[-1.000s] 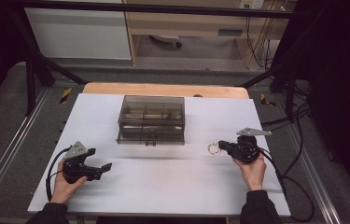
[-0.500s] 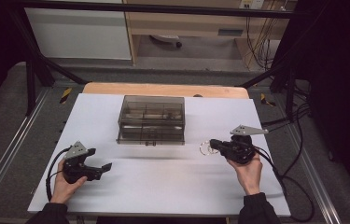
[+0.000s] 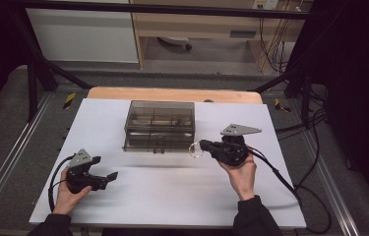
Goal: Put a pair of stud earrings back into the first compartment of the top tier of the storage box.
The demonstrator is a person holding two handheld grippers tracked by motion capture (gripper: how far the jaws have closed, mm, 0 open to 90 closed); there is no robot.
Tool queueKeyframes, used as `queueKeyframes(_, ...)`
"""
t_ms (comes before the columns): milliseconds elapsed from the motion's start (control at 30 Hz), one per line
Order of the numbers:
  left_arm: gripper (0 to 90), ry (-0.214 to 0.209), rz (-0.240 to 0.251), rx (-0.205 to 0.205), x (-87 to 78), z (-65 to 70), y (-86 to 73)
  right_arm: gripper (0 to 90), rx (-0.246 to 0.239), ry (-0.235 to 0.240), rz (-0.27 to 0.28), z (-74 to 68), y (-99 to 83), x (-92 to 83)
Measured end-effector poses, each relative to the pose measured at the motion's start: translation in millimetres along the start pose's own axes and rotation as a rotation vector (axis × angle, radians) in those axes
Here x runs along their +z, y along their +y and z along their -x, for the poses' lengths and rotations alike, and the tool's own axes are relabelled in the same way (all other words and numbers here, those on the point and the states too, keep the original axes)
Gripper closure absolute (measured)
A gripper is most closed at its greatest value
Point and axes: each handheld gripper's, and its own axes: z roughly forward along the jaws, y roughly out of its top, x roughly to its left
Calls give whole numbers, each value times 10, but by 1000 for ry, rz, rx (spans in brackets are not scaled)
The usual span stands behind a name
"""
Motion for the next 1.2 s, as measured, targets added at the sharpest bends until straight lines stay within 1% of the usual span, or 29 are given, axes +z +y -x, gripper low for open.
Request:
queueKeyframes(100, 39, 0, -1, 1, 1, 1, 0, 869, -7, 19, 0, -77, 54, 133)
queueKeyframes(300, 39, 1, -1, 1, 4, 2, 0, 869, -13, 40, -9, -209, 137, 385)
queueKeyframes(467, 39, 0, -1, 4, 2, 3, 0, 869, -14, 38, -12, -301, 209, 591)
queueKeyframes(500, 39, 0, -1, 3, 1, 3, 0, 869, -8, 37, -14, -317, 221, 626)
queueKeyframes(767, 39, -1, -2, 5, 3, 3, -1, 869, 8, 33, -1, -387, 320, 863)
queueKeyframes(900, 39, -1, -1, 3, 4, 5, -1, 869, 2, 35, 8, -432, 370, 981)
queueKeyframes(1000, 39, -1, -2, 4, 4, 4, -1, 870, 10, 43, 2, -459, 408, 1078)
queueKeyframes(1200, 39, -3, -3, 6, 3, 4, -1, 870, 12, 31, -9, -508, 459, 1265)
